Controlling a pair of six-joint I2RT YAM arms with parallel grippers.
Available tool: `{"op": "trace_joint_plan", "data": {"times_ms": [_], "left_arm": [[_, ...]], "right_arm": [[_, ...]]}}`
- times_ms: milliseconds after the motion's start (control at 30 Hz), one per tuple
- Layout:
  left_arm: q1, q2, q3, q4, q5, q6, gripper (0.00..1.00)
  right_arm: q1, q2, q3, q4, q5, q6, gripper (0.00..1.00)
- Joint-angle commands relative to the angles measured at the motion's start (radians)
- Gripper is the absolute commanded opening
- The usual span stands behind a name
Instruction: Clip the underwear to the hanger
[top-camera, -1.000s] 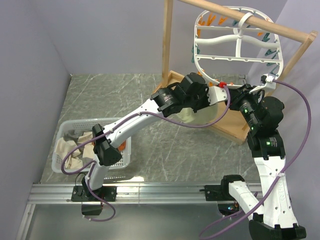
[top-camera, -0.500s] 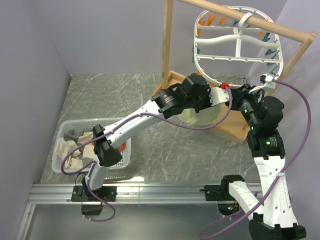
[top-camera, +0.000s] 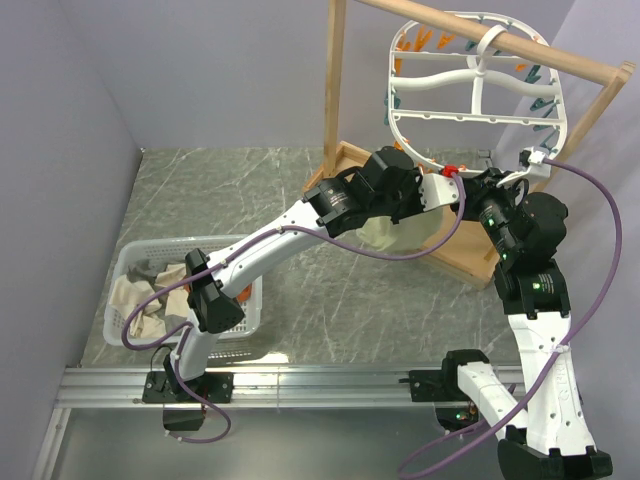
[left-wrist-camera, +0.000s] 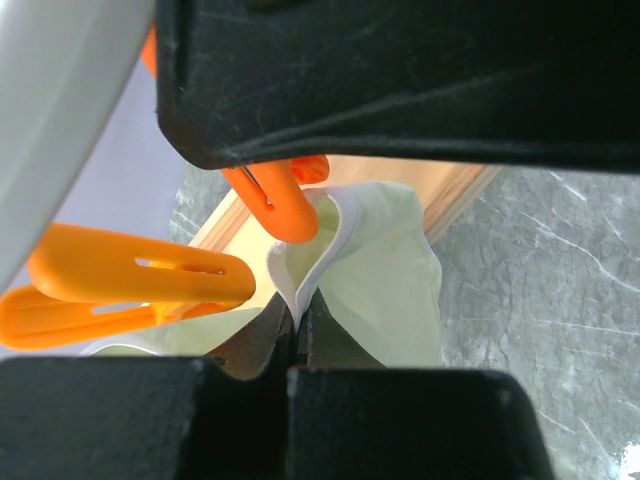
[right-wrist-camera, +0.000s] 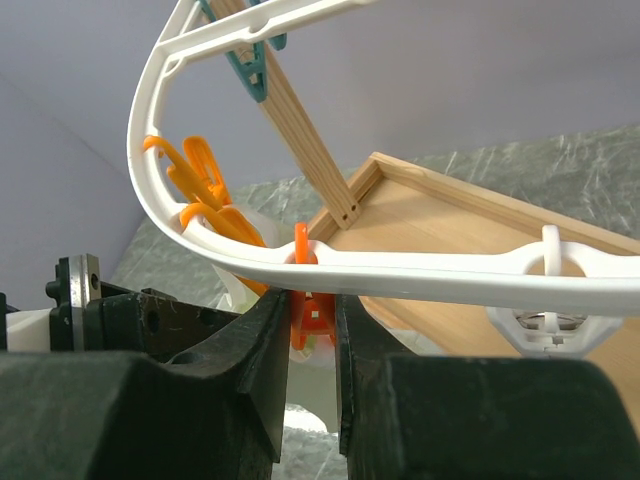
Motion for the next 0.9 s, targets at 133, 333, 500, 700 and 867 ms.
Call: {"op": "trace_joint_plan", "data": {"times_ms": [133,333,500,700,867], "left_arm": [[-0.008,-0.028,0.041,0.062,-0.006,0.010,0.00],[-0.012,-0.028,0.048,0.065,-0.006,0.020,0.00],[-0.015,-0.023,0.058,0.071,-0.006,0.022,0.00],[-0.022,-0.007,0.084,0.088,-0.010,0.024,0.00],[-0.025,-0.005,0.078,0.105,-0.013,0.031,0.00]], "right_arm": [[-0.002,0.000,-0.021,-0.006,0.004,-0.028,0.00],[-0.002,-0.002,-0.033,0.002,0.003,-0.037,0.00],[0.000,-0.005,-0.044,0.006,0.001,-0.045,0.00],[0.003,-0.005,-0.055,0.012,0.003,-0.048,0.00],[0.005,-0.003,-0.050,0.014,0.000,-0.046,0.00]]}}
